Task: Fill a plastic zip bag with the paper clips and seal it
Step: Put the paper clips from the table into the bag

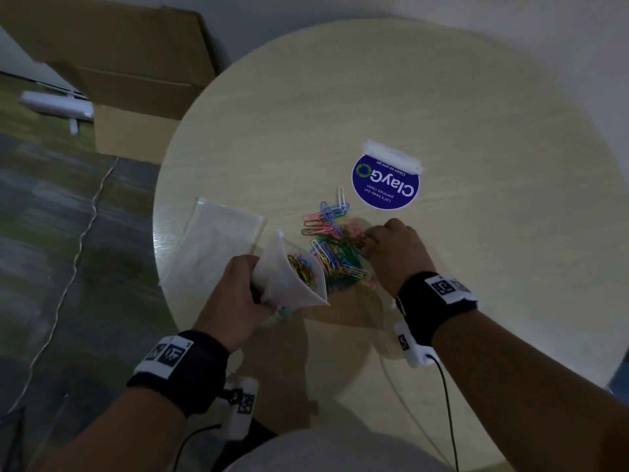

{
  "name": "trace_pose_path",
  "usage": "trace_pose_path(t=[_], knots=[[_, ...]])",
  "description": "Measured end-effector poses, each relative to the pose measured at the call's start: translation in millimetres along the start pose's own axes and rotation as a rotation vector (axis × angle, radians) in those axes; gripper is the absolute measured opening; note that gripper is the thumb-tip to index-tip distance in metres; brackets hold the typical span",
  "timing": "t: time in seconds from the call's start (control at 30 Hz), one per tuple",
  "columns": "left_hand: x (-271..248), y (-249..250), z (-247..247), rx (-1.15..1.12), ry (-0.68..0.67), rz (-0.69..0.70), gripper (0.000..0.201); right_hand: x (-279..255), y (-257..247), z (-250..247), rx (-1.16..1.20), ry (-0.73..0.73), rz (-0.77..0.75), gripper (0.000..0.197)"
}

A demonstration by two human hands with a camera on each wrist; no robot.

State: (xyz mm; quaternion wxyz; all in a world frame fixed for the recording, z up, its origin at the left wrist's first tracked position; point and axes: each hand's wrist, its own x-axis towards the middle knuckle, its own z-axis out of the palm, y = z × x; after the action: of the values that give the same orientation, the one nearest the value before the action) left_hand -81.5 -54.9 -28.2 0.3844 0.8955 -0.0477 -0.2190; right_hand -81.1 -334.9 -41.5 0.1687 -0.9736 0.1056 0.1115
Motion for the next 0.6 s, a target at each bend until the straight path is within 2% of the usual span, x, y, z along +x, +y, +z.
trace_pose_path(t=[0.23, 0.43, 0.53, 0.6], knots=[[0.8, 7.8, 5.6, 0.01, -0.009, 0.021, 0.059, -8.0, 2.0, -11.0, 0.053, -0.047, 0.004, 0.022], [3.0, 14.6, 8.9, 0.008, -0.027, 0.011, 0.057, -33.8, -18.6, -74.2, 0.239, 0.054, -0.054, 0.014], [3.6, 16.0, 10.5, 0.005, -0.015, 0.022, 0.056, -50.0, -42.5, -100.9, 0.313, 0.006, -0.133, 0.011], [3.7, 16.8, 11.3, 0.006, 0.007, 0.029, 0.055, -55.0, -57.5, -105.7, 0.26, -0.06, -0.184, 0.015]])
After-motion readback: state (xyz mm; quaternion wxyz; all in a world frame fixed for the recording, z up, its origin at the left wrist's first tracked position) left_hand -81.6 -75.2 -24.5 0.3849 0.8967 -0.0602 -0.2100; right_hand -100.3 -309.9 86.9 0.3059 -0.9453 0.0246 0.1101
